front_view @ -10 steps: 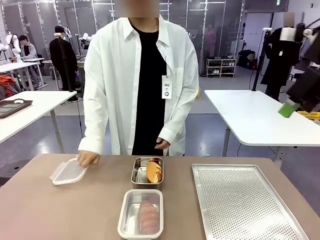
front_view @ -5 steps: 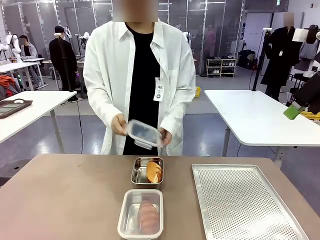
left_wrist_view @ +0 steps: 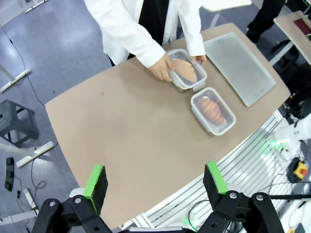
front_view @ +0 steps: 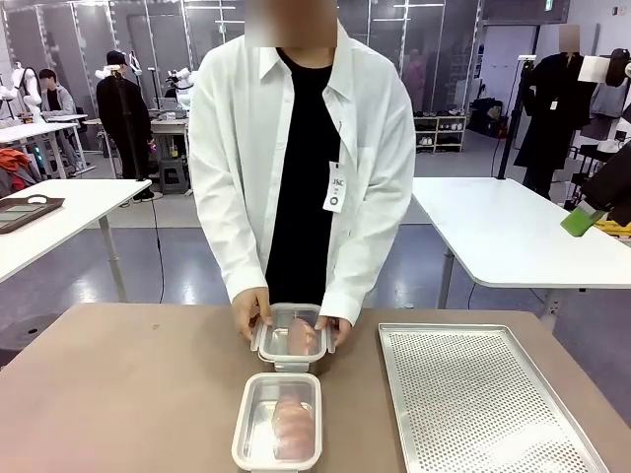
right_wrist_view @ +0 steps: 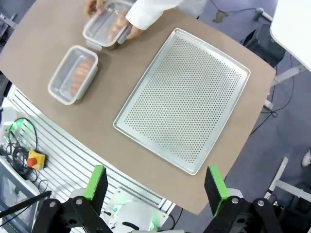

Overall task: Place the bread into the airtight container.
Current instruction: Pick up a Butter Roll and place it into an empty Airtight Container.

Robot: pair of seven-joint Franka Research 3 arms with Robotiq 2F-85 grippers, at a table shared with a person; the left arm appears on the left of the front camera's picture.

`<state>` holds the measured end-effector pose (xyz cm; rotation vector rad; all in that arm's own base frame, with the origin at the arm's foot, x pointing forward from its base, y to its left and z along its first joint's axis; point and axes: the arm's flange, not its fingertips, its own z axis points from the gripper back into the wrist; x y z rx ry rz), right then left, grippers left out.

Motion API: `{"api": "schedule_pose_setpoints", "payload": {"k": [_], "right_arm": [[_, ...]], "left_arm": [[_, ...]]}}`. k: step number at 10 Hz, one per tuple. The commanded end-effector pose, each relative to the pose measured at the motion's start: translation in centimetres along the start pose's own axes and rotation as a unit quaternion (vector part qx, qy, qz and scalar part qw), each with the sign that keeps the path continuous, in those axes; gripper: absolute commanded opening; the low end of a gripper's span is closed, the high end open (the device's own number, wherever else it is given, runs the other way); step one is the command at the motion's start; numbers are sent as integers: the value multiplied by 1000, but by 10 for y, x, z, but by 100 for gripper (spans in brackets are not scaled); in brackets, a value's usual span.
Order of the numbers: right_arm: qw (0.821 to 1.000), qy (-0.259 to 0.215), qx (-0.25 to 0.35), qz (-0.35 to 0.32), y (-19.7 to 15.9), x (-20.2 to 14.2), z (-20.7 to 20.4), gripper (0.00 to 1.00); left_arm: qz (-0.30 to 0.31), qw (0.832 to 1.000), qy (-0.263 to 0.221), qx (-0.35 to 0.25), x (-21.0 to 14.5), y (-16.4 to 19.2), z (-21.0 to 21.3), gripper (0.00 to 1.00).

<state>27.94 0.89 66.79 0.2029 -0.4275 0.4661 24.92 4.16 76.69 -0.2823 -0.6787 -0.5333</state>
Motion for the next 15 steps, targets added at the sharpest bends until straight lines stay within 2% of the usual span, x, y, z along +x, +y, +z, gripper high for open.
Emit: {"api": "schedule_pose_setpoints", "payload": {"k": [1, 15], "right_arm": [[1000, 2, 1, 0, 1, -2, 2, 100], [1000, 2, 1, 0, 1, -2, 2, 100]], "left_arm": [[-9, 1000, -1, -3, 0, 0, 1, 100], [-9, 1000, -1, -3, 0, 0, 1, 100]]}}
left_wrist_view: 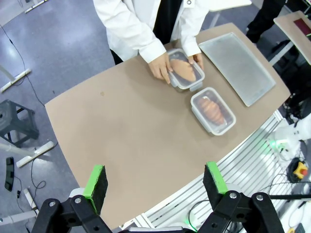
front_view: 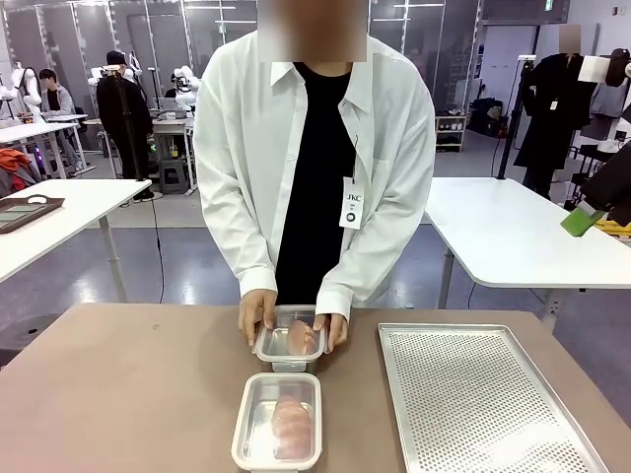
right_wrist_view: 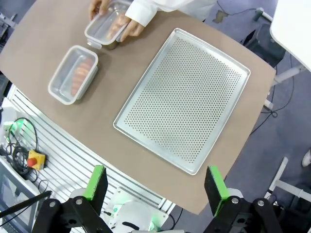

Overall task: Place the bread into the airtight container.
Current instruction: Pick up a Butter Roll and place it into an empty Airtight Container.

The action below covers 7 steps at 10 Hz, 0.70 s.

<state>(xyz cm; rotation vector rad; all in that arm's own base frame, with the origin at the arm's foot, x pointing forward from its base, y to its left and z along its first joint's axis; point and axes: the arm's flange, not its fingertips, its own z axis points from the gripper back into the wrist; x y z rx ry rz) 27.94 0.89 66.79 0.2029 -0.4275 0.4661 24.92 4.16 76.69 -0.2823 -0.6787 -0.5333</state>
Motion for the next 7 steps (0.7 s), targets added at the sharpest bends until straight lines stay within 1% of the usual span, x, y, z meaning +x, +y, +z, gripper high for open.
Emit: {"api": "schedule_pose_setpoints", "payload": {"k": [1, 7], "right_arm": [[1000, 2, 1, 0, 1, -2, 2, 100], [1000, 2, 1, 0, 1, -2, 2, 100]], "left_arm": [[-9, 1000, -1, -3, 0, 0, 1, 100], [-9, 1000, -1, -3, 0, 0, 1, 100]]}}
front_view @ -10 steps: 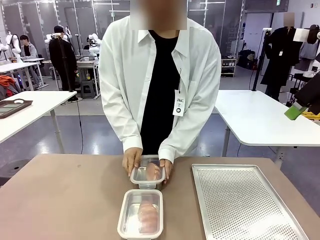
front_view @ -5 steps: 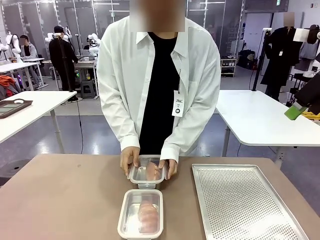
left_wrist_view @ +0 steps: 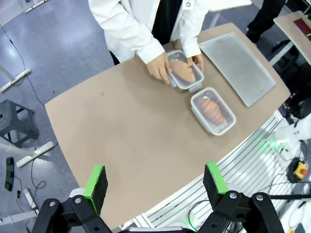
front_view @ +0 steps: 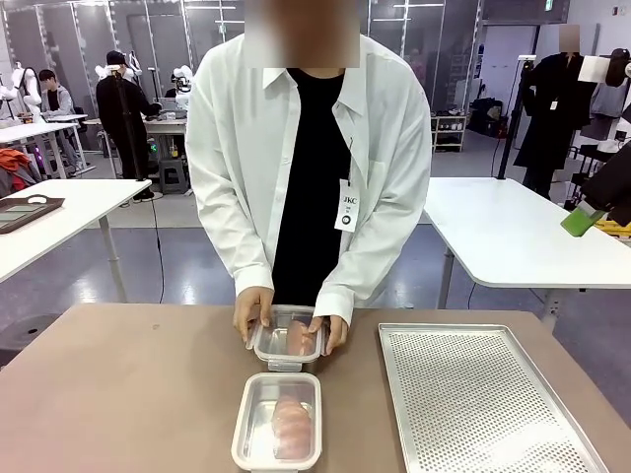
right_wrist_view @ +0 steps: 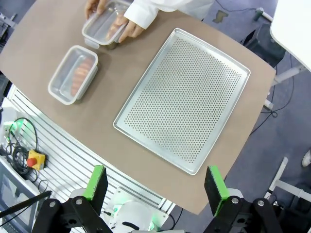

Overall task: Place the bread into the airtight container.
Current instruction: Pick up a Butter Roll and place it into an empty Airtight Container.

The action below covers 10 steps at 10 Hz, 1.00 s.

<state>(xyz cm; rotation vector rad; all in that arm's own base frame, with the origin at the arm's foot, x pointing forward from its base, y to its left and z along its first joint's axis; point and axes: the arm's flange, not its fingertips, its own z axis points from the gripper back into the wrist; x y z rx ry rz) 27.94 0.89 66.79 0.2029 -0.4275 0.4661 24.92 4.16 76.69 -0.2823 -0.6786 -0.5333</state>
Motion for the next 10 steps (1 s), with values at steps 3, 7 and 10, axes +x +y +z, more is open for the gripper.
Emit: {"api": "schedule_pose_setpoints", "payload": {"k": [3, 7, 10], "right_arm": [[1000, 2, 1, 0, 1, -2, 2, 100], [1000, 2, 1, 0, 1, -2, 2, 100], [1000, 2, 1, 0, 1, -2, 2, 100]], "left_arm": [[-9, 1000, -1, -3, 0, 0, 1, 100], [-9, 1000, -1, -3, 0, 0, 1, 100], [-9, 1000, -1, -3, 0, 0, 1, 100]]}}
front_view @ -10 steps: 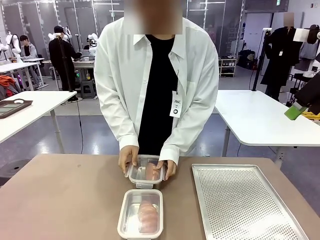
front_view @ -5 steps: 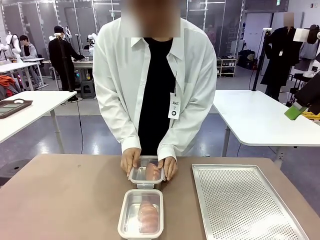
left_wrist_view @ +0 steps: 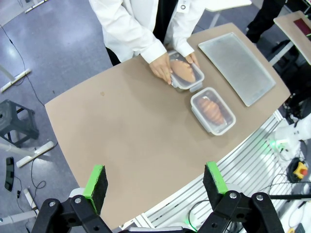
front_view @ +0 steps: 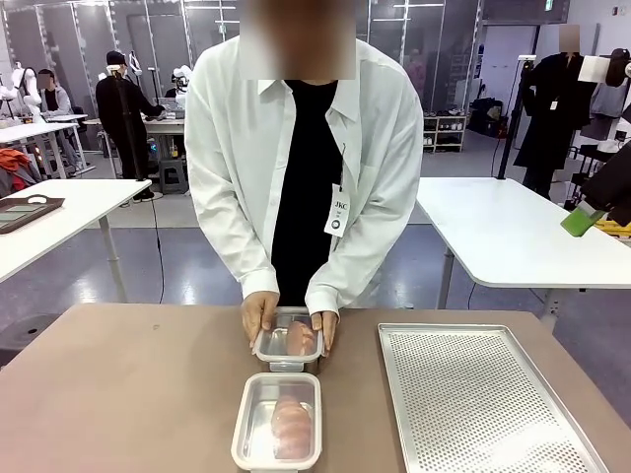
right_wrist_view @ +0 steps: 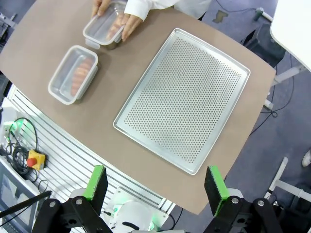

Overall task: Place the bread into the airtight container.
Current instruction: Pick up a Butter Roll and place it into an empty Airtight Container.

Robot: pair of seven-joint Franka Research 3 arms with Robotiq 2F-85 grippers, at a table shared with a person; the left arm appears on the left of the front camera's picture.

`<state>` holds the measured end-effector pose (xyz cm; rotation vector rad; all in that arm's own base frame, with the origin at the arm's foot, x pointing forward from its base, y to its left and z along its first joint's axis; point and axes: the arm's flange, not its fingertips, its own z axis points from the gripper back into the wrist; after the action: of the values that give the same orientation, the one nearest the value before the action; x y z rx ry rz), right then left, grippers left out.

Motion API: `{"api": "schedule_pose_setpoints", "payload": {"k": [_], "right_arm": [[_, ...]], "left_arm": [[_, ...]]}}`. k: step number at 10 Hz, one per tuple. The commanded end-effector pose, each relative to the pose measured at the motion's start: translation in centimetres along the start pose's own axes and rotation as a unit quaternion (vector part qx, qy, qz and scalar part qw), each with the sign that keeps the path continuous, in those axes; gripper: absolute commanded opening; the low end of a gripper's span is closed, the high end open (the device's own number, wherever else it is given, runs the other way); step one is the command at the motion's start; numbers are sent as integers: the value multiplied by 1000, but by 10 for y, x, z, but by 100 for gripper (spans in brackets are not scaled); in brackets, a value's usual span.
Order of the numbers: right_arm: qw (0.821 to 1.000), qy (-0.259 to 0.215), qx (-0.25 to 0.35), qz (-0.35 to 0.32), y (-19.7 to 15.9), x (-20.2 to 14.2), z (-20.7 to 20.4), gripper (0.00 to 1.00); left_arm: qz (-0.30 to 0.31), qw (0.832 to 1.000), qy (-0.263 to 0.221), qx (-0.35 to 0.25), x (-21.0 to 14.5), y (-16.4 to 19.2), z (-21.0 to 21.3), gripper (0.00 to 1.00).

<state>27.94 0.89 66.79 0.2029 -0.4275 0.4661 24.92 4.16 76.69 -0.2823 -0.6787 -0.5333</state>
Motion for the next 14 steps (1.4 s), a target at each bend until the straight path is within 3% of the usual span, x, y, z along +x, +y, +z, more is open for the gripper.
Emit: {"api": "schedule_pose_setpoints", "payload": {"k": [1, 14], "right_arm": [[1000, 2, 1, 0, 1, -2, 2, 100], [1000, 2, 1, 0, 1, -2, 2, 100]], "left_arm": [[-9, 1000, -1, -3, 0, 0, 1, 100], [-9, 1000, -1, -3, 0, 0, 1, 100]]}}
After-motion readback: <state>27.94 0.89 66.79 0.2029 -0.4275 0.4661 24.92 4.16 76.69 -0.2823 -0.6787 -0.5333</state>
